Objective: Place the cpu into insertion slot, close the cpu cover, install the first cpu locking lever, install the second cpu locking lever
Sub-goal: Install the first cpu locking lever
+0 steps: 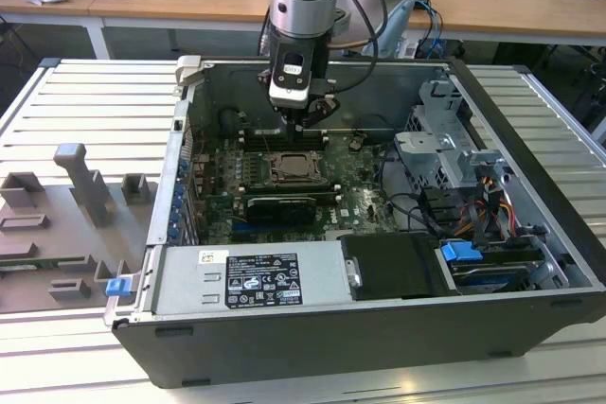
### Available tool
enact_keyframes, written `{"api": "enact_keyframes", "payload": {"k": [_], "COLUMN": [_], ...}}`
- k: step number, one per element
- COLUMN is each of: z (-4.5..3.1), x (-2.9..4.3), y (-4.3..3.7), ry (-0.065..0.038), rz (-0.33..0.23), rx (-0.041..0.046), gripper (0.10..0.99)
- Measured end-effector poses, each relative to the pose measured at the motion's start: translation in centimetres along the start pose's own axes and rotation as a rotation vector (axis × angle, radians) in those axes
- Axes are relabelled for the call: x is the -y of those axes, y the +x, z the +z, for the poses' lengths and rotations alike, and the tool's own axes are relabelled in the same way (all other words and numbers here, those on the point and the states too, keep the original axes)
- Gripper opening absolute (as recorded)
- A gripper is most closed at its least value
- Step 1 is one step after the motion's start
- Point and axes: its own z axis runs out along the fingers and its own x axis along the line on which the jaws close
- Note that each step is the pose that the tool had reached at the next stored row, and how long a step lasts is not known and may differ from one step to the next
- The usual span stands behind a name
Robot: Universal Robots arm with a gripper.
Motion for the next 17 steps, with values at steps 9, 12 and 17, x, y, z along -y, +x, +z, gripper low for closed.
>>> {"api": "enact_keyframes", "payload": {"k": [9, 12, 17], "z": [0.02, 0.02, 0.03], "x": [0.0, 0.0, 0.0], "y": [0.0, 0.0, 0.0], "ry": [0.002, 0.002, 0.003], "rz": [-0.206, -0.248, -0.304], "rx": [-0.0043, -0.0052, -0.0064], "gripper": [0.106, 0.106, 0.106]}}
